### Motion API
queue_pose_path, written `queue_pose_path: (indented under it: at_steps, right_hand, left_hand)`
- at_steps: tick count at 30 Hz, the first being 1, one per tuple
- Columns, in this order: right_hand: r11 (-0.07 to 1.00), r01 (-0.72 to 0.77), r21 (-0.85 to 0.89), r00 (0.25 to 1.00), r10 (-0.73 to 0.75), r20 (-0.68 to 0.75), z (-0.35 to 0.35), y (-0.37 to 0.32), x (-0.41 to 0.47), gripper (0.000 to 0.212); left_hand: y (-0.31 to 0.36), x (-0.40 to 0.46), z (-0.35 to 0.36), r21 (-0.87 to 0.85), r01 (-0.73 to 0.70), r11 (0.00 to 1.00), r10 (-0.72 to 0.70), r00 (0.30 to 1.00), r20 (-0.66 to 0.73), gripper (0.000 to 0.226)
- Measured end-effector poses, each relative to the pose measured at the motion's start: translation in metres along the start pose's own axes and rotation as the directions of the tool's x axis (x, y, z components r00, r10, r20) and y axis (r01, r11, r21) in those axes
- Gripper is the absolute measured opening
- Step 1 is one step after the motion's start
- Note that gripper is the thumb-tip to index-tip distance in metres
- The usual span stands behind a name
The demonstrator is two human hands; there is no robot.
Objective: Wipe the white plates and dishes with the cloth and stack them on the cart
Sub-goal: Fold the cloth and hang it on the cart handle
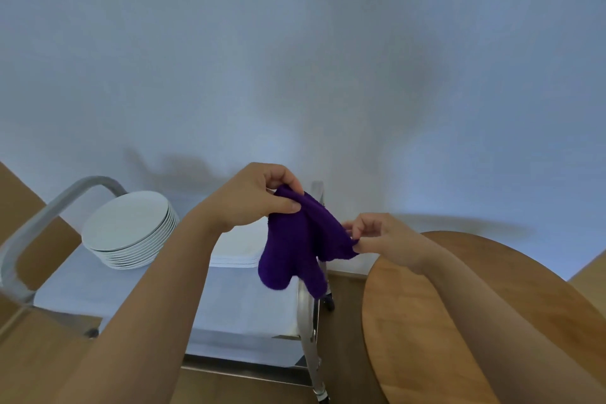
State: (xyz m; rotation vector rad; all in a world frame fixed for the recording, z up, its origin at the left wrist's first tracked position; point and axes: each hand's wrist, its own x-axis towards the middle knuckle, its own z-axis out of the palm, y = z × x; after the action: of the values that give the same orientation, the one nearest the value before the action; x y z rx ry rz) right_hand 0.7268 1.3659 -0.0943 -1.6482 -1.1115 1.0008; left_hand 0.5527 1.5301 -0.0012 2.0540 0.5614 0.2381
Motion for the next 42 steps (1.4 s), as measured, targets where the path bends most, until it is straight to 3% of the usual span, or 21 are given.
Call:
queue_pose_path:
  at_steps: [5,9,12,15,18,23,28,30,33,36,42]
  right_hand:
    - [0.995,0.004,0.097,0.999,-0.008,0.039,0.012,0.002,0.004,0.009]
    - [0.98,-0.036,0.197,0.995,0.018,0.093,0.018,0.0,0.008,0.016]
    - [0.977,0.036,0.211,0.995,-0.015,-0.101,0.009,-0.005,0.008,0.02]
    - [0.988,0.127,0.091,0.946,-0.093,-0.312,-0.01,-0.018,0.004,0.02]
    - [0.979,0.175,-0.103,0.935,-0.198,-0.295,-0.022,-0.035,0.0,0.018]
    - [0.964,0.138,-0.229,0.942,-0.199,-0.271,-0.025,-0.045,-0.002,0.017]
    - [0.982,0.139,-0.125,0.956,-0.166,-0.241,-0.023,-0.033,-0.001,0.02]
    - [0.991,0.125,-0.042,0.96,-0.131,-0.248,-0.02,-0.026,0.006,0.02]
    - [0.983,0.036,0.181,0.965,0.013,-0.262,-0.01,-0.012,0.023,0.02]
    - [0.962,-0.086,0.26,0.947,0.16,-0.28,0.0,0.003,0.048,0.02]
    - [0.926,-0.224,0.303,0.903,0.314,-0.294,0.01,0.03,0.1,0.019]
  left_hand:
    - [0.009,-0.007,-0.006,-0.047,-0.041,0.998,0.043,0.998,0.041,0.023]
    - [0.008,-0.011,-0.01,-0.102,-0.055,0.993,0.059,0.998,0.036,0.024]
    - [0.001,-0.012,-0.016,-0.07,-0.01,0.997,0.009,1.0,-0.022,0.02]
    - [-0.012,-0.014,-0.019,0.034,0.06,0.998,-0.059,0.997,-0.04,0.016]
    - [-0.024,-0.015,-0.02,0.148,0.104,0.984,-0.086,0.988,-0.127,0.014]
    - [-0.032,-0.016,-0.018,0.229,0.16,0.96,-0.11,0.97,-0.215,0.027]
    - [-0.044,-0.013,-0.016,0.043,0.136,0.99,-0.119,0.955,-0.273,0.019]
    - [-0.053,-0.007,-0.009,-0.187,0.095,0.978,-0.144,0.953,-0.267,0.021]
    - [-0.074,0.008,0.004,-0.586,0.091,0.805,-0.246,0.95,-0.19,0.022]
    - [-0.103,0.024,0.014,-0.609,0.175,0.774,-0.35,0.919,-0.181,0.018]
    - [-0.155,0.067,0.007,-0.602,0.25,0.759,-0.43,0.886,-0.175,0.018]
